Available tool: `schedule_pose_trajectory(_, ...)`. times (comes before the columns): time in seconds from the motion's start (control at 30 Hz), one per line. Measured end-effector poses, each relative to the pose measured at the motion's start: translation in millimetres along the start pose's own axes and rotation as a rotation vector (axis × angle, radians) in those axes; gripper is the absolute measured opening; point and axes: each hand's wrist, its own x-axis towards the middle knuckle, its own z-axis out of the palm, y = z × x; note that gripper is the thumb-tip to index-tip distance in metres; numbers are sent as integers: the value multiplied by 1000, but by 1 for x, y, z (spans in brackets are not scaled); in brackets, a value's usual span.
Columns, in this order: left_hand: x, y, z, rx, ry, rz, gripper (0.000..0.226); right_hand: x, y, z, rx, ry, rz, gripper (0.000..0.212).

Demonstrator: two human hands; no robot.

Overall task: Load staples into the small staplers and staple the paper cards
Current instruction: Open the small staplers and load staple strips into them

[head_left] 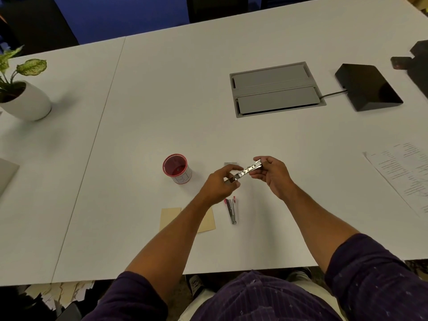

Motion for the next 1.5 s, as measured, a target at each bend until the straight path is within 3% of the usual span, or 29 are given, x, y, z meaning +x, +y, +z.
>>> schedule_pose_trajectory(0.23,1,5,10,301,-115,111,59,-3,3,2,-62,-83,90,25)
schedule_pose_trajectory(0.47,6,5,10,364,-74,125,47,1,9,5,-50,-75,94,24)
schedule_pose_trajectory(0.6,5,9,9,357,-67,107,40,3,10,4,-36,-85,94,23)
schedule_pose_trajectory(0.77,-1,3,12,345,-14,147,52,7,7,-1,-30,-76,60,24)
schedule_pose_trajectory(1.27,-2,-11,12,356,69,148,41,5,9,-8,-80,-98,-56,25)
schedule_pose_trajectory(1.5,0,-15,8,277,91,102,37,7,12,-10,33,-116,-34,28)
